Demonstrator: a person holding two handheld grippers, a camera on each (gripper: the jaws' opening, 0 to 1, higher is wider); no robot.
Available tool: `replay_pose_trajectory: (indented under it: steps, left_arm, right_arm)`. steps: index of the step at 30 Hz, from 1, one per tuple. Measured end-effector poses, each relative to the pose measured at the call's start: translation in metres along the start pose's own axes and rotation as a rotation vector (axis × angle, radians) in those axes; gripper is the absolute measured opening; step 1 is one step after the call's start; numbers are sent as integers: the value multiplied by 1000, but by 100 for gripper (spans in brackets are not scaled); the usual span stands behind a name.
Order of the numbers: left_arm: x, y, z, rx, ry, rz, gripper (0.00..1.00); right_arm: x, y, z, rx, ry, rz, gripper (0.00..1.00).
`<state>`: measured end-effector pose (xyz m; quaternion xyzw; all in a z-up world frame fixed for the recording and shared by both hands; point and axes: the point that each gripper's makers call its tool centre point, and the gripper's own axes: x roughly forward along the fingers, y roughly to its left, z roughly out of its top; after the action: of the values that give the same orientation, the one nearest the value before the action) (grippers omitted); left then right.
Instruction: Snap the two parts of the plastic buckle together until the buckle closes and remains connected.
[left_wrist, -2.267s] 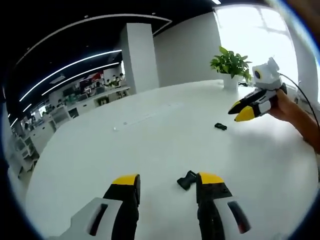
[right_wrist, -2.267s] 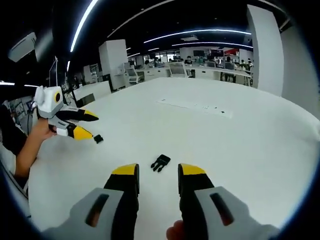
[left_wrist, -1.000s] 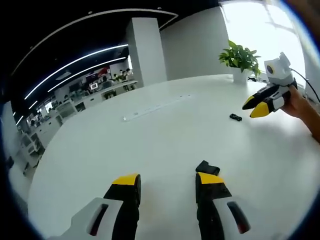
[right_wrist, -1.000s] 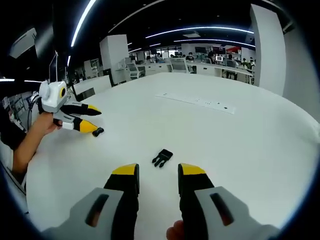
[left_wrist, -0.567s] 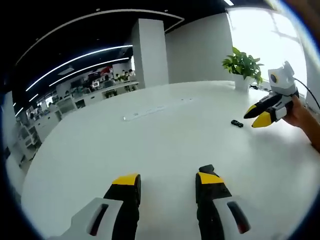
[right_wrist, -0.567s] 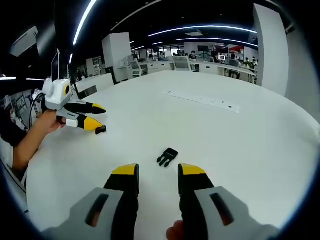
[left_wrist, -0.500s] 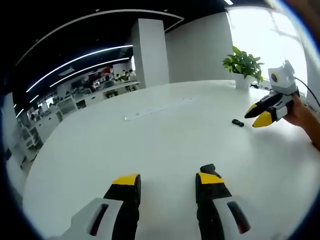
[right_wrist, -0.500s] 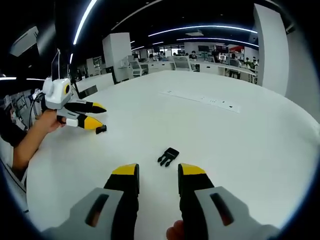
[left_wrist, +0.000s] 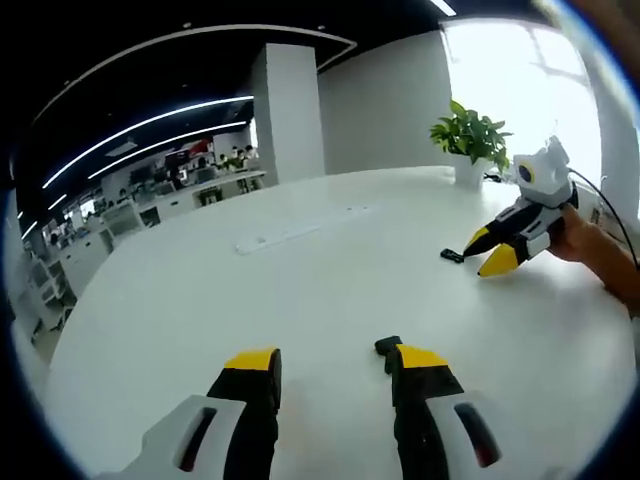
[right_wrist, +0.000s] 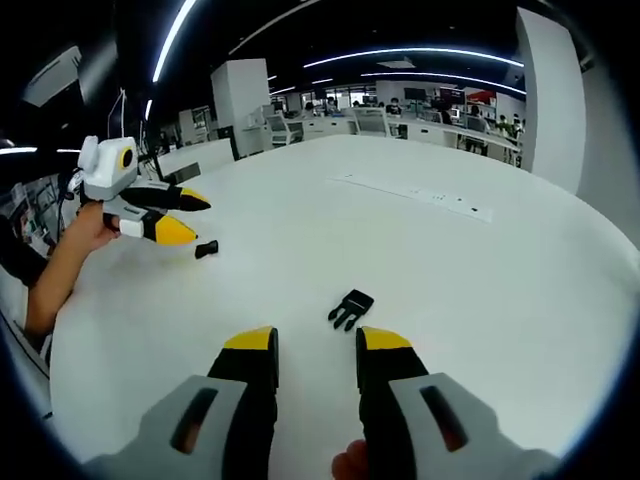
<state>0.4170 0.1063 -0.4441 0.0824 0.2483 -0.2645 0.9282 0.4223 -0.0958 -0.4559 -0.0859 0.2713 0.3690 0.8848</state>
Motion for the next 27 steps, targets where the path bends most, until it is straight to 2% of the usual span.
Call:
replay_pose_trajectory:
  steps: [3,12,23,27]
  left_arm:
    - [1,-6,-1,24,12,-16,45]
    - [1,-7,-5,19,23,-21,45]
    - [4,-18,-8,45,45,-44,45]
    - [5,-20,-9,46,46,-46,45]
  right_arm:
    - [1,3,1,-9,-3,8,30]
    - [4,11,3,-7,-22,34,30]
    - [12,24,7,-35,-47,85,29]
    - [5,21,12,-29,-66,66,29]
